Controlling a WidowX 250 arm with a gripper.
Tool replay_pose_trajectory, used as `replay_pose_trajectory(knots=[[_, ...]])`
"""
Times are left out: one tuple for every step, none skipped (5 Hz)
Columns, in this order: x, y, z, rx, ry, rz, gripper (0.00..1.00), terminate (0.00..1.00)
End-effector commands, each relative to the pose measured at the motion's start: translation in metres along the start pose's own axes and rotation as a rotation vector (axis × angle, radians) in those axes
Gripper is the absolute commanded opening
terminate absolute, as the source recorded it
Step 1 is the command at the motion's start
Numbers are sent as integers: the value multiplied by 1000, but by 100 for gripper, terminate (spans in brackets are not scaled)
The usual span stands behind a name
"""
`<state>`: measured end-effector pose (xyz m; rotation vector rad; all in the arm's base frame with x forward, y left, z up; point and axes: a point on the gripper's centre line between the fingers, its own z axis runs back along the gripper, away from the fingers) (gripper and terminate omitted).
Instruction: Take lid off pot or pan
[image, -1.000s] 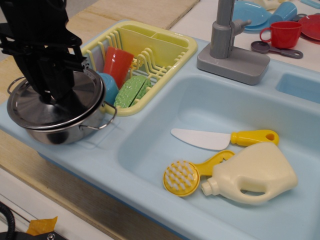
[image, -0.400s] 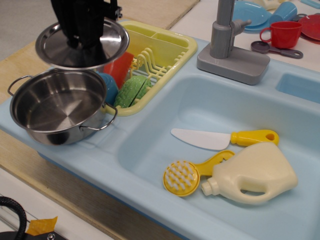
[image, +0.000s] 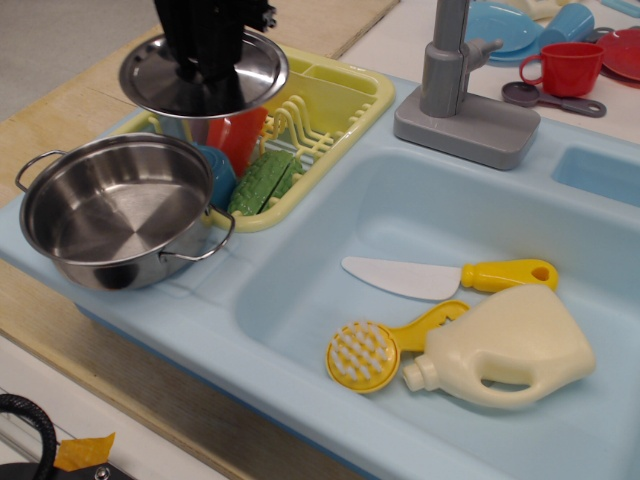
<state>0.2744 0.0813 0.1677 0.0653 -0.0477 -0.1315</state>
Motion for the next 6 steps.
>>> replay_pose_trajectory(knots=[[17, 3, -4, -20, -34, -54, 0, 0], [19, 2, -12, -44, -4, -55, 0, 0], [19, 2, -21, -70, 38, -60, 100, 0], [18, 2, -25, -100, 70, -40, 100, 0], [18, 2, -25, -100, 70, -40, 100, 0], [18, 2, -25, -100, 70, -40, 100, 100]])
